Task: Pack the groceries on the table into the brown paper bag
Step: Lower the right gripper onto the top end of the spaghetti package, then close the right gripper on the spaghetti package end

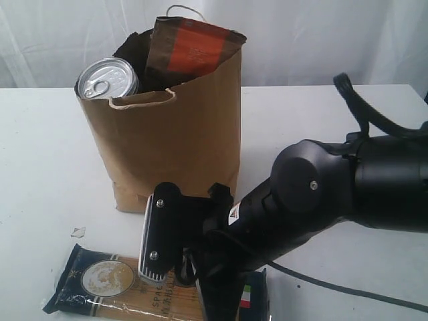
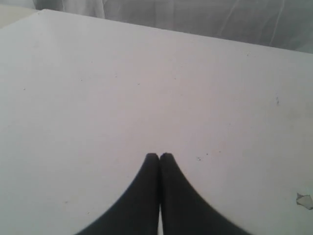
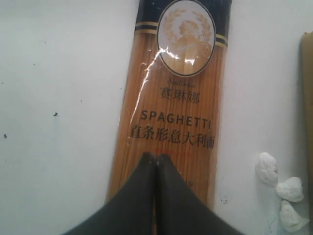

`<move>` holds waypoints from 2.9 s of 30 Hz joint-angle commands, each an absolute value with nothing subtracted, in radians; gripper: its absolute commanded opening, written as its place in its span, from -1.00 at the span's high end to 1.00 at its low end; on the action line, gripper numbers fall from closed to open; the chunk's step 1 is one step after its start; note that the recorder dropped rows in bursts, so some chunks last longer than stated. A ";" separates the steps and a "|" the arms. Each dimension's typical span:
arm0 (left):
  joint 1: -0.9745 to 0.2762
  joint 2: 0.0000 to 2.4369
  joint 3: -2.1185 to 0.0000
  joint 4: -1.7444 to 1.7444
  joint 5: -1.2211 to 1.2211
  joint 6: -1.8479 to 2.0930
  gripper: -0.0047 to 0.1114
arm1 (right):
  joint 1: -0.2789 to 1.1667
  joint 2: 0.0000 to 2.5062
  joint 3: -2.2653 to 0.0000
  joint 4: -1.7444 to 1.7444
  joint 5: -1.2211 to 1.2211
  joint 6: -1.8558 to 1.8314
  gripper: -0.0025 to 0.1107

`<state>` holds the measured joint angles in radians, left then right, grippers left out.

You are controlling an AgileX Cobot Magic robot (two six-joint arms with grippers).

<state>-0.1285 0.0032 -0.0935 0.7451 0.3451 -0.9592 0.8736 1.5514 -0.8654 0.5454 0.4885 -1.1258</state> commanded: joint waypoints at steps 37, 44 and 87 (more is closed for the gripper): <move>-0.130 0.000 0.000 0.369 0.300 -0.965 0.92 | 0.876 1.563 -0.887 0.636 0.412 -1.178 -0.09; -0.130 0.000 0.000 0.573 0.335 -0.846 0.92 | 0.946 1.584 -0.887 0.636 0.275 -1.282 -0.18; -0.130 0.000 0.000 0.540 0.315 -0.860 0.92 | 1.020 1.633 -0.890 0.574 0.940 -0.607 -0.61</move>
<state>-0.1285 0.0032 -0.0036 0.5331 0.3220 -0.8590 1.0176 1.6380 -0.8848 0.6211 0.9066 -0.6114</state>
